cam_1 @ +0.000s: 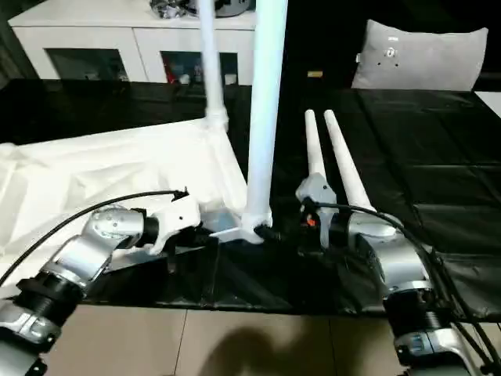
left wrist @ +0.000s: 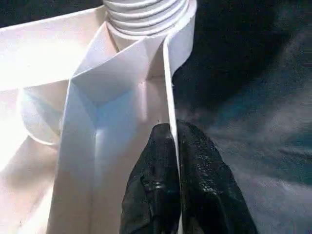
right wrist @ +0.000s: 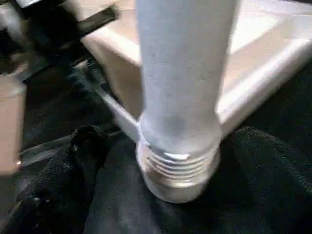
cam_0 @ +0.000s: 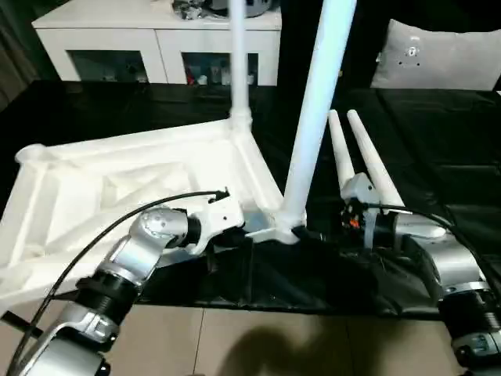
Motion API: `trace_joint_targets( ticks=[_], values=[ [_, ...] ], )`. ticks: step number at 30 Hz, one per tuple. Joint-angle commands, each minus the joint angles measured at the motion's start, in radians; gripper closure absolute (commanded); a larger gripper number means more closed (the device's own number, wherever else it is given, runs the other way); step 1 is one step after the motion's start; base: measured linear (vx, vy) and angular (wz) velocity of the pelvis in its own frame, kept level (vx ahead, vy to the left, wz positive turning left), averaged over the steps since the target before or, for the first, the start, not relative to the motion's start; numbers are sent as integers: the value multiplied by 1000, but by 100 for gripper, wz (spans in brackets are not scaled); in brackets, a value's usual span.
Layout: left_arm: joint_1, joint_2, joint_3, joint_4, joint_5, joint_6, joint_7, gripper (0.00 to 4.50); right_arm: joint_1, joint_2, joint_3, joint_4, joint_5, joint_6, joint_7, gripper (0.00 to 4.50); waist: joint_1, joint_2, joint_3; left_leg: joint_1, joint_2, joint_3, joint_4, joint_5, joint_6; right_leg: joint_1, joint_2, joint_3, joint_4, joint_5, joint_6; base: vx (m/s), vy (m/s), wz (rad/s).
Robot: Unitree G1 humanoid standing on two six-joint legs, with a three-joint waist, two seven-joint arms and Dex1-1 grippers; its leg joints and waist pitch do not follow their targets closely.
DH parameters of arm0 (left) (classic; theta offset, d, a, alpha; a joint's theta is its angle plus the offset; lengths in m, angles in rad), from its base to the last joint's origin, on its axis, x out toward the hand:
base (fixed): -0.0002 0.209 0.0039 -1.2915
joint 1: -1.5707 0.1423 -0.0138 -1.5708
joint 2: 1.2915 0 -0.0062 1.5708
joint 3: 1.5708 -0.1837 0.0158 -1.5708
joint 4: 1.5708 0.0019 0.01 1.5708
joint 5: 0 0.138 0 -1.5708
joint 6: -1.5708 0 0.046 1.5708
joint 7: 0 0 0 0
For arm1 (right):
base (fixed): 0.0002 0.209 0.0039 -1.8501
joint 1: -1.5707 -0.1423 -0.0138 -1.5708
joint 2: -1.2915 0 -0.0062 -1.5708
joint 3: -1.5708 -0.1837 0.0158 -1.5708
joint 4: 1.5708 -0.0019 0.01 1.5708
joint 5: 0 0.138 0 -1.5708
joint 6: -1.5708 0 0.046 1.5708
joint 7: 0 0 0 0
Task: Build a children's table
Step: Rotate leg to tighten
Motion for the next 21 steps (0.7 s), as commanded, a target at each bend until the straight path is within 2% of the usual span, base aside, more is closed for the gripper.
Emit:
trace_joint_targets(
  ticks=[1, 2, 5, 11, 12, 17, 21],
  values=[
    [36, 29, -82, 14, 41, -15, -80, 450, -15, -14, 19, 7, 1, -22, 39, 3, 6, -9, -52, -15, 47, -8, -58, -68, 105, 64, -68, 55, -62, -88, -234, 0, 0, 0],
    [36, 38, -88, 11, 41, -24, -102, 450, -21, -14, 28, 15, 2, -23, 54, 31, 6, -12, -51, -14, 47, -7, -58, -73, 103, 64, -68, 55, -64, -99, -236, 0, 0, 0],
    [38, 51, -97, 2, 40, -43, -138, 450, -30, -3, 41, 32, -2, -31, 69, 44, 8, -11, -52, -12, 48, -6, -58, -76, 96, 62, -69, 56, -64, -114, -234, 0, 0, 0],
    [41, 64, -108, -6, 33, -63, -175, 450, -38, 21, 59, 62, -16, -59, 83, 109, 23, -9, -56, -10, 49, -4, -55, -54, 91, 61, -69, 57, -55, -66, -240, 0, 0, 0],
    [40, 64, -110, -6, 32, -65, -178, 450, -39, 24, 63, 67, -17, -64, 86, 109, 24, -9, -56, -11, 48, -4, -54, -54, 90, 62, -68, 57, -55, -62, -241, 0, 0, 0],
    [36, 58, -107, 5, 37, -72, -187, 450, -48, 40, 76, 95, -23, -77, 96, 162, 23, -10, -56, -12, 48, -5, -55, -63, 81, 64, -68, 57, -55, -78, -235, 0, 0, 0],
    [33, 54, -105, 14, 38, -71, -187, 450, -51, 48, 76, 109, -15, -75, 110, 179, 24, -10, -55, -12, 48, -5, -55, -70, 77, 64, -68, 57, -56, -87, -232, 0, 0, 0]
  ],
)
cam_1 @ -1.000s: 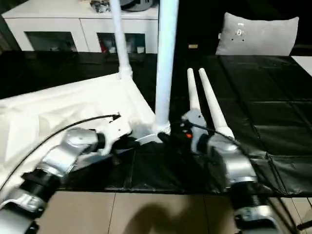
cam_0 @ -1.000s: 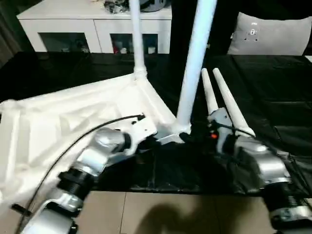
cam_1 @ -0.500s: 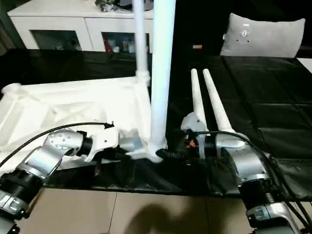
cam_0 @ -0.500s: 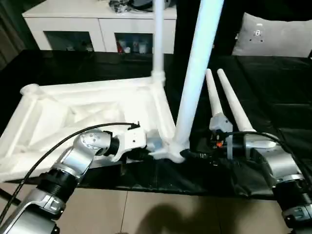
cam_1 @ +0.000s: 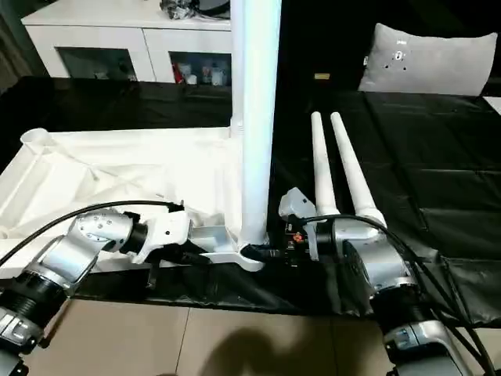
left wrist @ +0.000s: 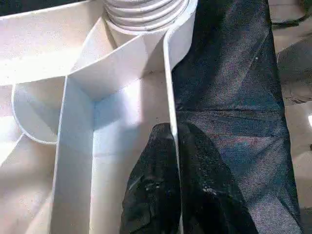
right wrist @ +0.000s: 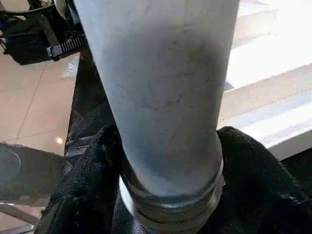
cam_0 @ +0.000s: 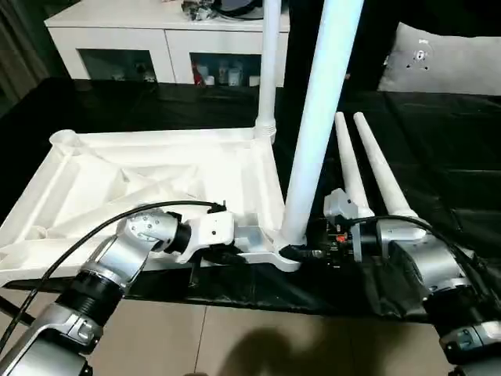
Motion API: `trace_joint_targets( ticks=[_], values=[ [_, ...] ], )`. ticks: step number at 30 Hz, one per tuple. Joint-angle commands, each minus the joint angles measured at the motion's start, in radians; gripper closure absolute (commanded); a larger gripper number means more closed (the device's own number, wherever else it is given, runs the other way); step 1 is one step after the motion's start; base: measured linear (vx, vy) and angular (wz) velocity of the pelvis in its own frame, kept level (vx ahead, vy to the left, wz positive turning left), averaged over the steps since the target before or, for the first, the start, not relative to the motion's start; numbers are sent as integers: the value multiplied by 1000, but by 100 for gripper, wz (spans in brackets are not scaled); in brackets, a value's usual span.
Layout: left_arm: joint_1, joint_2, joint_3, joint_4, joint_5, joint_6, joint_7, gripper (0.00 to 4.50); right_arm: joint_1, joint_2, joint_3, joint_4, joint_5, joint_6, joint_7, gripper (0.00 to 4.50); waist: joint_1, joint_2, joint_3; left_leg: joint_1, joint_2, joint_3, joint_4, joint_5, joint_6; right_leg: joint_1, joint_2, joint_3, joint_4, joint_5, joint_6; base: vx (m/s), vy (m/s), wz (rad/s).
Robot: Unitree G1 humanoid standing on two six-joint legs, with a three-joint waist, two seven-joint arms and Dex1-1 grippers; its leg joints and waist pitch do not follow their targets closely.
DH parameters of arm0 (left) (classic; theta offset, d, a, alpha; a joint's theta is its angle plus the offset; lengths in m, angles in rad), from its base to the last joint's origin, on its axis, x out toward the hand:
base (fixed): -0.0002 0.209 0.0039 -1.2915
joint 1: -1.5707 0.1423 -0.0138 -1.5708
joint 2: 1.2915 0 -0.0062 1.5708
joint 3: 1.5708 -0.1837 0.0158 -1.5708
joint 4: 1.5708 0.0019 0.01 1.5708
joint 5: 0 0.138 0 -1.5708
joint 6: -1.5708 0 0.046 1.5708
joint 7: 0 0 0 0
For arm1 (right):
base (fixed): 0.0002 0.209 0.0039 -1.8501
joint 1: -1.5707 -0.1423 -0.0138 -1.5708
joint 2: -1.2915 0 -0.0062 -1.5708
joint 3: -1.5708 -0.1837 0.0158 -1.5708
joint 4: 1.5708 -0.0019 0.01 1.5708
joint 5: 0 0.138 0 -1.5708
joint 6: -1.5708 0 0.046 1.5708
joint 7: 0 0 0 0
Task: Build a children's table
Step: Rotate leg to tighten
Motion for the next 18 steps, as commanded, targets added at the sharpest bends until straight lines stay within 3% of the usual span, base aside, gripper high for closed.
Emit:
trace_joint_targets(
  ticks=[1, 4, 9, 10, 11, 12, 14, 16, 18],
  values=[
    [24, 4, -78, 31, 45, 2, -54, 450, -11, 5, 6, 2, 4, 8, 15, 181, 0, -10, -55, -12, 45, -7, -60, -69, 78, 63, -67, 57, -60, -88, -231, 0, 0, 0],
    [26, -8, -63, 24, 29, 25, -40, 450, 2, 4, 4, -15, 21, 30, 24, 183, 0, -13, -56, -12, 46, -7, -60, -61, 79, 64, -68, 57, -58, -84, -230, 0, 0, 0],
    [33, -84, -5, -32, -23, 209, 60, 450, 20, 64, -36, -25, 13, 135, -158, 185, -1, -12, -53, -12, 46, -6, -60, -57, 77, 62, -68, 57, -61, -101, -231, 0, 0, 0],
    [31, -106, 8, -37, -31, 243, 88, 450, 19, 84, -48, -21, 11, 150, -206, 185, -4, -12, -48, -10, 45, -6, -65, -84, 63, 60, -69, 58, -69, -157, -222, 0, 0, 0],
    [27, -157, 34, -40, -46, 309, 153, 450, 15, 126, -64, -7, -8, 175, -311, 185, -12, -13, -45, -11, 42, -7, -69, -115, 33, 64, -72, 58, -78, -251, -189, 0, 0, 0],
    [24, -183, 46, -41, -52, 341, 187, 450, 13, 144, -68, 0, -21, 185, -361, 185, -13, -7, -44, -8, 43, -9, -72, -124, 22, 61, -73, 57, -81, -281, -182, 0, 0, 0],
    [14, -232, 63, -29, -49, 389, 258, 450, 4, 181, -76, 24, -53, 195, -468, 186, -23, -10, -44, -9, 39, -11, -75, -150, 14, 64, -72, 56, -91, -339, -153, 0, 0, 0],
    [-4, -283, 77, -1, -26, 428, 344, 450, -15, 227, -103, 62, -73, 214, -602, 186, -34, -10, -44, -7, 39, -11, -75, -155, 9, 59, -69, 56, -93, -333, -152, 0, 0, 0],
    [-20, -320, 87, 25, -5, 455, 412, 450, -27, 258, -120, 84, -80, 225, -675, 186, -37, -12, -42, 1, 31, -8, -74, -183, 10, 53, -68, 54, -106, -407, -131, 0, 0, 0]
  ],
)
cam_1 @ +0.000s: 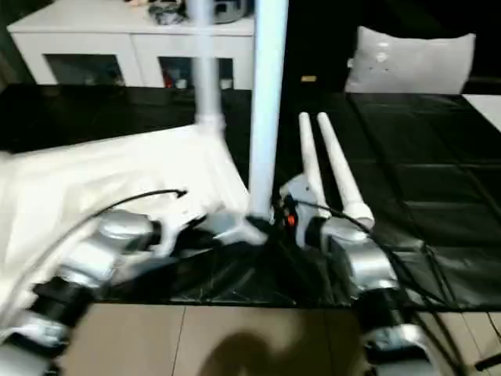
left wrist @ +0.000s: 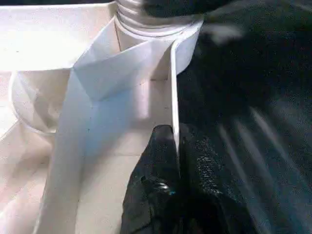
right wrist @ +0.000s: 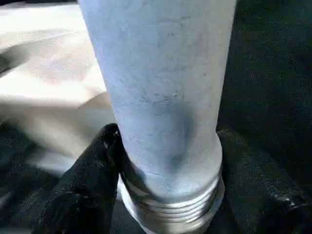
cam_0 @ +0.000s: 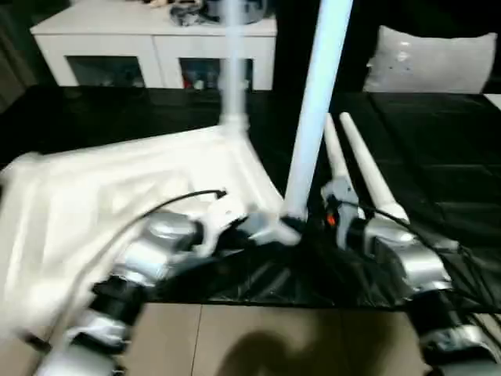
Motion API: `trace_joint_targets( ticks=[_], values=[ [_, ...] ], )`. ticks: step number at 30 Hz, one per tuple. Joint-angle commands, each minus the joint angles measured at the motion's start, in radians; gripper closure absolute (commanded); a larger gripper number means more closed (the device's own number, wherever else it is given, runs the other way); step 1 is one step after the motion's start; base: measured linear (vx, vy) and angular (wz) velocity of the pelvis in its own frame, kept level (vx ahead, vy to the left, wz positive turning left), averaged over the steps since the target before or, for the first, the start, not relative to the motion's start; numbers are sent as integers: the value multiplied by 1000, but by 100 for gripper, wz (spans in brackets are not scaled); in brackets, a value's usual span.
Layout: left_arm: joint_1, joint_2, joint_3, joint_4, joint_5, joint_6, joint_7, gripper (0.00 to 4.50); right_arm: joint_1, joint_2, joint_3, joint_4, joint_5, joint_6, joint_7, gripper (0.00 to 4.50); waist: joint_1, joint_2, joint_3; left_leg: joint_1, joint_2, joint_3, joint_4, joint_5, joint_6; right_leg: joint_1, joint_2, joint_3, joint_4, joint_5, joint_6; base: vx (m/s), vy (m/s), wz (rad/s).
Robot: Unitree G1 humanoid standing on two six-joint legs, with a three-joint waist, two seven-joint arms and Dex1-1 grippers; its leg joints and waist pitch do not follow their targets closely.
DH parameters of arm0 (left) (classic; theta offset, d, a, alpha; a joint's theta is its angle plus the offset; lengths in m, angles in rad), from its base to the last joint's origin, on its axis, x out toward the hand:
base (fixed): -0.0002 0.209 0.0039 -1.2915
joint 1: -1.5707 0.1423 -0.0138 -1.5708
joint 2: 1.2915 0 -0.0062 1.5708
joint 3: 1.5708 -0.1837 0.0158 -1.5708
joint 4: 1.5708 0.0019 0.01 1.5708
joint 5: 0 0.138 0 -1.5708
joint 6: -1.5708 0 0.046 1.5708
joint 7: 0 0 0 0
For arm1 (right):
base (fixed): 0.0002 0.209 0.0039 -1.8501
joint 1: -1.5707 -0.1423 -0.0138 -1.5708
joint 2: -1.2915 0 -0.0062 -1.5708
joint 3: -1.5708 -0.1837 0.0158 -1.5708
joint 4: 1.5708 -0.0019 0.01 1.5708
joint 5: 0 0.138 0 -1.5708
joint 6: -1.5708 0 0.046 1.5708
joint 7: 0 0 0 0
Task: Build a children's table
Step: Rotate leg to tighten
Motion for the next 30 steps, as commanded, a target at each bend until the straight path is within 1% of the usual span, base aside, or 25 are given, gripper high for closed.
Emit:
trace_joint_targets(
  ticks=[1, 2, 3, 4, 5, 6, 7, 8, 9, 11, 12, 14, 16, 17, 19, 20, 21, 22, 23, 24, 25, 26, 28, 29, 30],
  values=[
    [-2, -43, -31, 23, -6, 20, 40, 450, 12, 32, 40, 43, -20, 39, -46, 186, 5, -7, -40, -10, 30, -12, -76, -180, 24, 49, -69, 52, -106, -422, -127, 0, 0, 0],
    [-10, -58, -32, 32, 2, 22, 62, 450, 13, 41, 41, 40, -21, 28, -51, 186, 7, -9, -40, -10, 32, -11, -76, -175, 33, 46, -67, 54, -109, -421, -115, 0, 0, 0],
    [-16, -71, -35, 34, 11, 19, 76, 450, 17, 55, 32, 32, -10, 19, -47, 130, 8, -9, -41, -12, 33, -12, -77, -174, 39, 46, -66, 54, -109, -413, -109, 0, 0, 0],
    [-17, -71, -39, 33, 15, 13, 75, 450, 19, 60, 27, 28, -4, 15, -44, 130, 10, -10, -42, -14, 34, -13, -78, -167, 41, 48, -66, 53, -107, -403, -108, 0, 0, 0],
    [-17, -70, -41, 30, 17, 10, 73, 450, 20, 62, 24, 25, -1, 13, -43, 116, 12, -8, -43, -15, 36, -14, -79, -162, 44, 47, -66, 54, -104, -383, -110, 0, 0, 0],
    [-15, -66, -44, 24, 20, 9, 66, 450, 22, 63, 20, 20, 3, 15, -43, 116, 11, -8, -43, -17, 37, -15, -79, -161, 45, 48, -66, 53, -101, -363, -116, 0, 0, 0],
    [-12, -60, -49, 15, 24, 8, 56, 450, 25, 64, 14, 14, 8, 18, -44, 95, 11, -7, -44, -16, 38, -15, -80, -162, 44, 48, -66, 54, -100, -354, -120, 0, 0, 0],
    [-9, -54, -49, 10, 26, 10, 56, 450, 29, 62, 12, 6, 10, 15, -42, 95, 11, -4, -45, -16, 38, -15, -79, -160, 43, 48, -66, 55, -98, -325, -128, 0, 0, 0],
    [-8, -51, -49, 8, 27, 11, 58, 450, 31, 61, 11, 2, 10, 14, -42, 70, 10, -4, -45, -18, 39, -15, -79, -154, 43, 50, -66, 55, -94, -296, -139, 0, 0, 0],
    [-8, -29, -53, 16, 35, -17, 54, 450, 42, 43, 14, -20, 10, 10, -23, 66, 12, -5, -45, -17, 38, -14, -78, -151, 48, 50, -65, 56, -93, -272, -148, 0, 0, 0],
    [-7, -22, -56, 18, 36, -28, 49, 450, 46, 34, 17, -29, 12, 7, -10, 43, 13, -5, -45, -18, 38, -13, -78, -148, 49, 51, -65, 56, -91, -263, -150, 0, 0, 0],
    [-2, -4, -57, 12, 33, -28, 22, 450, 58, 8, 22, -50, 17, 5, 33, 32, 14, 2, -47, -17, 38, -14, -76, -144, 51, 52, -65, 55, -89, -244, -157, 0, 0, 0],
    [4, 15, -61, 5, 34, -32, -7, 450, 68, -22, 33, -65, 13, -4, 81, 28, 13, 1, -47, -20, 38, -14, -76, -146, 54, 56, -65, 54, -88, -230, -163, 0, 0, 0],
    [7, 30, -68, 2, 36, -40, -28, 450, 76, -44, 41, -73, 10, -19, 118, 14, 15, 0, -48, -21, 38, -14, -74, -135, 58, 57, -66, 54, -88, -215, -165, 0, 0, 0],
    [10, 52, -79, -2, 39, -59, -53, 450, 87, -69, 42, -90, 19, -26, 167, 6, 17, 0, -47, -22, 37, -13, -72, -124, 68, 56, -66, 55, -87, -201, -171, 0, 0, 0],
    [12, 60, -84, -4, 40, -71, -61, 450, 91, -77, 41, -97, 25, -27, 183, 6, 17, -2, -49, -23, 37, -12, -71, -108, 76, 57, -67, 54, -84, -190, -178, 0, 0, 0],
    [12, 74, -91, -2, 41, -84, -78, 450, 100, -98, 45, -118, 33, -29, 221, 6, 17, -2, -49, -23, 37, -12, -71, -108, 76, 57, -67, 54, -84, -190, -178, 0, 0, 0],
    [11, 84, -96, 0, 42, -91, -88, 450, 106, -112, 48, -132, 37, -29, 246, 6, 18, -5, -50, -24, 39, -13, -70, -95, 82, 59, -66, 53, -81, -173, -183, 0, 0, 0],
    [10, 94, -100, 4, 44, -102, -99, 450, 112, -128, 52, -149, 44, -29, 275, 6, 18, -4, -51, -24, 40, -13, -68, -77, 88, 58, -65, 53, -76, -141, -190, 0, 0, 0],
    [7, 98, -100, 11, 48, -108, -97, 450, 116, -139, 54, -161, 49, -24, 292, 6, 17, -10, -51, -25, 40, -12, -66, -67, 96, 59, -64, 53, -74, -114, -198, 0, 0, 0],
    [-2, 106, -100, 30, 58, -122, -91, 450, 124, -164, 59, -188, 61, -12, 331, 6, 18, -7, -52, -25, 40, -13, -66, -65, 99, 59, -64, 53, -72, -105, -204, 0, 0, 0],
    [-13, 111, -98, 50, 66, -140, -85, 450, 130, -189, 65, -213, 72, -1, 364, 6, 18, -6, -52, -25, 41, -12, -64, -62, 104, 59, -64, 53, -69, -87, -211, 0, 0, 0],
    [-19, 113, -97, 61, 70, -153, -79, 450, 132, -202, 67, -223, 72, 6, 373, 6, 18, -11, -49, -25, 39, -10, -65, -80, 108, 60, -65, 52, -75, -111, -211, 0, 0, 0],
    [-28, 113, -95, 78, 76, -172, -67, 450, 133, -216, 68, -229, 67, 14, 377, 6, 20, -10, -48, -26, 37, -10, -65, -88, 106, 60, -65, 51, -79, -146, -203, 0, 0, 0],
    [-38, 112, -92, 97, 83, -184, -50, 450, 134, -229, 68, -235, 63, 30, 380, 6, 19, -12, -47, -25, 38, -11, -67, -100, 99, 60, -67, 51, -82, -182, -192, 0, 0, 0]
  ],
)
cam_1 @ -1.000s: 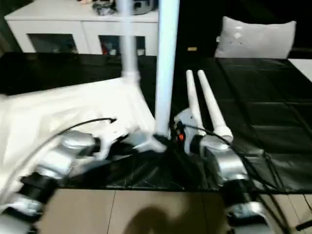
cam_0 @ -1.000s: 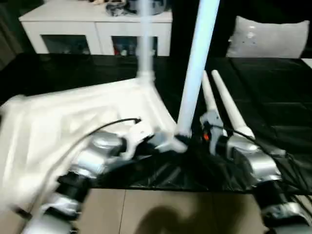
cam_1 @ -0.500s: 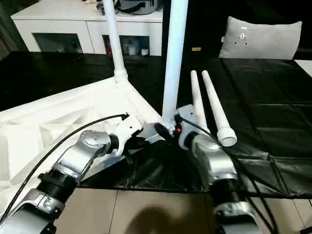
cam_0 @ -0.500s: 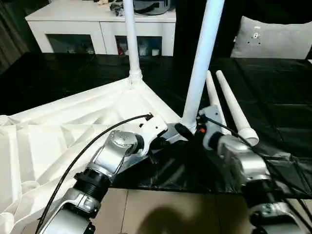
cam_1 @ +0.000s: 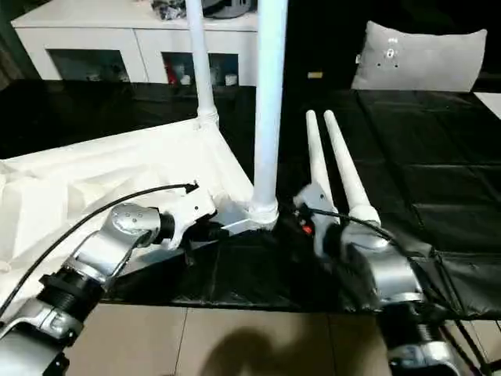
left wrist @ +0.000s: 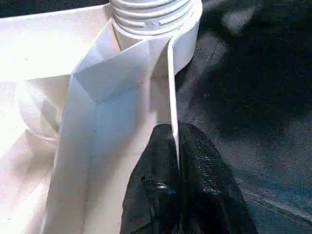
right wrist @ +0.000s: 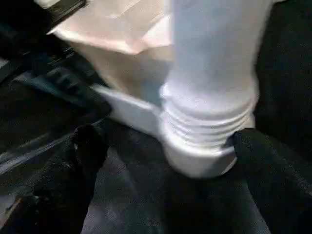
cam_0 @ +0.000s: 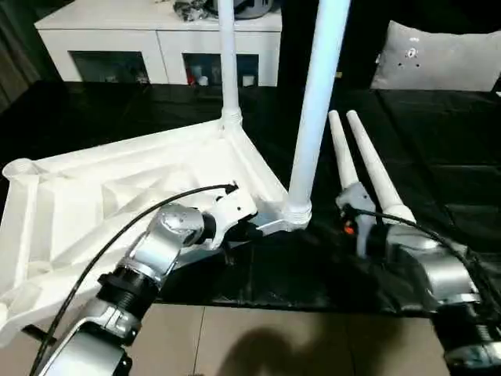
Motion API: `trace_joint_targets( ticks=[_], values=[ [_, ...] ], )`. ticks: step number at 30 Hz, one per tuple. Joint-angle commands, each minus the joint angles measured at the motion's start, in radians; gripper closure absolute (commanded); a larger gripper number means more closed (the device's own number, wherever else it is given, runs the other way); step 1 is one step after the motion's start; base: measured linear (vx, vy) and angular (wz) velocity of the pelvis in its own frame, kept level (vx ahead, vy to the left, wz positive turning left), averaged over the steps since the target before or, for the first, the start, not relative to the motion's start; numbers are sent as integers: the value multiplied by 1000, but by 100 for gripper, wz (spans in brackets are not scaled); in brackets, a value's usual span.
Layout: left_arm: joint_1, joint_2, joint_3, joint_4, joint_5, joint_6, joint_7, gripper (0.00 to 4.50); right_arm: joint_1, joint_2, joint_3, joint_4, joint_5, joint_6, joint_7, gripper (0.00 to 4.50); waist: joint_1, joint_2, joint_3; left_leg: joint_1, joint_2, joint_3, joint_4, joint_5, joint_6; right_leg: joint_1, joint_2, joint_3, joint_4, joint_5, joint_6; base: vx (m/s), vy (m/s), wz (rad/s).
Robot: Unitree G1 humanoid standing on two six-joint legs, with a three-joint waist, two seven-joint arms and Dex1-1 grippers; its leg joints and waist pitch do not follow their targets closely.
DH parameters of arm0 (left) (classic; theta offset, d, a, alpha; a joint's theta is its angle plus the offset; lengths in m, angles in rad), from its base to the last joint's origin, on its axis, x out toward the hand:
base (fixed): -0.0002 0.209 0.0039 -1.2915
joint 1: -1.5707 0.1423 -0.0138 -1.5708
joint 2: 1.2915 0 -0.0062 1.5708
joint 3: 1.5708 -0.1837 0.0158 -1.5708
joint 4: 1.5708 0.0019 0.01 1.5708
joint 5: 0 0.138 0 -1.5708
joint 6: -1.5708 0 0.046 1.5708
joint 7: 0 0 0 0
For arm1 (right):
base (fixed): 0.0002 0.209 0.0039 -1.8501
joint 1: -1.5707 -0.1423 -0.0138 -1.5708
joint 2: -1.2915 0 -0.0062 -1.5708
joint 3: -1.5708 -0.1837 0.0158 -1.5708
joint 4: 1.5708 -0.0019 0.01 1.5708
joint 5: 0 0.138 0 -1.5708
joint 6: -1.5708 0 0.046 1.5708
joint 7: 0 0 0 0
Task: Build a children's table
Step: Rotate leg to tighten, then rotate table base
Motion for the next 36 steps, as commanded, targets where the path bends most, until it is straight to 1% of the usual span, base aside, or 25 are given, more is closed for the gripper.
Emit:
trace_joint_targets(
  ticks=[1, 4, 5, 8, 10, 12, 13, 14, 16, 17, 19, 20, 21, 22, 23, 24, 25, 26, 28, 29, 30, 32, 33, 34, 36],
  values=[
    [-8, 10, -30, 67, 62, -14, 44, 450, -3, -18, 15, -46, 11, 33, 25, 6, 7, -14, -46, -16, 35, -10, -64, -109, 90, 65, -65, 53, -85, -206, -179, 0, 0, 0],
    [-33, 1, -20, 107, 70, -35, 86, 450, 20, -56, 23, -96, 24, 84, 62, 6, 9, -14, -45, -13, 38, -11, -67, -133, 78, 62, -66, 54, -92, -271, -149, 0, 0, 0],
    [-41, -6, -12, 115, 60, -38, 90, 407, 29, -61, 24, -118, 30, 95, 66, 0, 11, -12, -47, -13, 40, -13, -68, -135, 71, 61, -68, 54, -90, -277, -145, 0, 0, 0],
    [-53, -20, 6, 122, 41, -41, 94, 392, 40, -63, 35, -154, 40, 107, 74, 0, 11, -14, -48, -15, 38, -13, -66, -123, 68, 62, -67, 54, -89, -260, -143, 0, 0, 0],
    [-61, -32, 22, 126, 20, -47, 98, 369, 42, -45, 46, -167, 37, 103, 65, 0, 10, -15, -49, -16, 38, -13, -64, -112, 71, 62, -68, 54, -87, -239, -152, 0, 0, 0],
    [-68, -45, 54, 123, -1, -66, 140, 346, 35, -13, 61, -166, 29, 100, 33, 0, 11, -13, -54, -19, 39, -14, -60, -76, 74, 62, -68, 53, -78, -177, -172, 0, 0, 0],
    [-70, -47, 67, 112, -8, -51, 152, 346, 31, -2, 67, -165, 27, 104, 25, 0, 11, -14, -56, -19, 39, -13, -59, -67, 75, 62, -67, 53, -75, -154, -180, 0, 0, 0],
    [-67, -42, 87, 72, -30, -16, 147, 338, 26, 18, 81, -160, 18, 103, 9, 0, 11, -11, -60, -21, 40, -15, -55, -33, 83, 62, -66, 52, -65, -79, -206, 0, 0, 0],
    [-63, -39, 106, 40, -49, 14, 145, 338, 20, 34, 89, -149, 8, 101, -7, 0, 10, -12, -60, -23, 41, -15, -54, -19, 88, 63, -67, 52, -59, -38, -219, 0, 0, 0],
    [-58, -35, 123, 10, -63, 40, 145, 338, 12, 49, 96, -135, -4, 96, -24, 0, 10, -10, -60, -23, 42, -15, -53, -11, 87, 62, -69, 52, -54, -10, -238, 0, 0, 0],
    [-49, -17, 150, -47, -75, 86, 150, 338, -5, 76, 105, -107, -22, 90, -55, 0, 8, -9, -59, -23, 41, -13, -53, -15, 87, 61, -68, 52, -55, -7, -248, 0, 0, 0],
    [-35, 27, 181, -117, -66, 150, 162, 338, -30, 105, 111, -73, -38, 84, -88, 0, 6, -2, -58, -22, 44, -13, -55, -33, 77, 61, -70, 52, -55, -21, -252, 0, 0, 0],
    [-33, 36, 187, -131, -63, 163, 165, 338, -34, 111, 112, -66, -41, 83, -94, 0, 1, -3, -57, -24, 40, -14, -57, -38, 70, 64, -67, 50, -56, -38, -245, 0, 0, 0],
    [-32, 38, 188, -133, -63, 165, 166, 338, -35, 112, 112, -65, -41, 83, -95, 0, 0, -2, -56, -22, 39, -12, -56, -46, 67, 62, -66, 51, -58, -47, -241, 0, 0, 0],
    [-16, 102, 220, -180, -45, 209, 175, 338, -54, 132, 117, -38, -45, 87, -112, 0, 1, -1, -55, -17, 40, -11, -56, -55, 61, 61, -66, 52, -59, -60, -237, 0, 0, 0],
    [-8, 138, 235, -196, -36, 227, 174, 354, -60, 139, 122, -29, -47, 92, -117, 0, 1, -3, -54, -21, 39, -13, -59, -49, 60, 63, -65, 52, -57, -67, -230, 0, 0, 0],
    [-3, 159, 244, -206, -31, 239, 173, 364, -63, 143, 126, -24, -48, 95, -121, 0, 0, 0, -54, -19, 39, -14, -59, -50, 57, 62, -64, 52, -56, -71, -227, 0, 0, 0],
    [5, 209, 264, -212, -10, 251, 180, 372, -66, 148, 133, -14, -52, 91, -124, 0, -3, 3, -55, -17, 40, -13, -58, -46, 54, 59, -61, 52, -56, -62, -223, 0, 0, 0],
    [21, 274, 288, -228, 11, 286, 184, 385, -69, 157, 142, -1, -61, 87, -130, 0, -4, 5, -55, -16, 38, -13, -59, -42, 52, 58, -58, 52, -53, -43, -223, 0, 0, 0],
    [33, 309, 292, -239, 24, 298, 184, 397, -71, 162, 146, 6, -66, 84, -135, 0, -4, 10, -55, -10, 40, -13, -58, -45, 47, 54, -58, 52, -52, -31, -228, 0, 0, 0],
    [44, 341, 294, -245, 38, 307, 185, 397, -72, 167, 149, 11, -69, 83, -138, 0, -5, 9, -54, -11, 40, -13, -59, -49, 41, 54, -57, 53, -51, -16, -237, 0, 0, 0],
    [65, 403, 304, -246, 68, 327, 194, 421, -74, 176, 153, 19, -72, 80, -141, 0, -3, 12, -55, -8, 39, -12, -59, -59, 35, 52, -57, 54, -48, -3, -242, 0, 0, 0],
    [75, 437, 308, -242, 86, 339, 201, 421, -74, 180, 154, 24, -73, 78, -142, 0, -2, 13, -54, -10, 39, -14, -61, -72, 31, 54, -57, 53, -49, -11, -239, 0, 0, 0],
    [93, 493, 300, -219, 119, 348, 216, 439, -79, 188, 156, 38, -76, 73, -147, 0, -4, 13, -53, -11, 38, -14, -62, -78, 29, 55, -57, 53, -49, -18, -236, 0, 0, 0],
    [107, 540, 288, -186, 149, 346, 231, 446, -85, 197, 158, 54, -80, 68, -153, 0, -6, 14, -51, -11, 36, -15, -64, -93, 26, 55, -57, 53, -52, -46, -227, 0, 0, 0]
  ],
)
